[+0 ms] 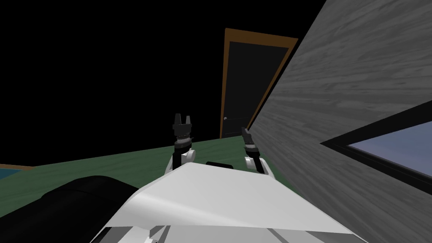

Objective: Pull the door open

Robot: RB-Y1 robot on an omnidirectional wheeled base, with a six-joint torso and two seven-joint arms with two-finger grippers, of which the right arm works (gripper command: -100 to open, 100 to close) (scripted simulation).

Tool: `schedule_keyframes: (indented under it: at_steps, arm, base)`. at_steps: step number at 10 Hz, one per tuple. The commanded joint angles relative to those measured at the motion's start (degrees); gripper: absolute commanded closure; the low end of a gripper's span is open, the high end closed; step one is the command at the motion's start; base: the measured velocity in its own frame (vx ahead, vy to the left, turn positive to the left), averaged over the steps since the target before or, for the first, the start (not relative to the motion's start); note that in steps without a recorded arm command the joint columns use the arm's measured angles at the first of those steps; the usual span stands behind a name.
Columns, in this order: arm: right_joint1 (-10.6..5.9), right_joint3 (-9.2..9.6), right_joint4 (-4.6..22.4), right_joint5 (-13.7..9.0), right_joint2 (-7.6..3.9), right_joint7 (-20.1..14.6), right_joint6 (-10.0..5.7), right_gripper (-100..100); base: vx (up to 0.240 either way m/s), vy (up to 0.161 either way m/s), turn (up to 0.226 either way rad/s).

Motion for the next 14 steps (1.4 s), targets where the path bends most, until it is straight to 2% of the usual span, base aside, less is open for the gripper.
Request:
schedule_keyframes:
  at_steps: [1,14]
  arm:
    - [-0.68,-0.21,2.45,0.74,-0.04,1.87,-0.65,-100]
    - [-7.96,-2.66,23.71,6.65,-0.29,16.3,-5.17,-100]
  base:
    - [0.102,0.01,-0.007]
    - [0.098,0.017,-0.01]
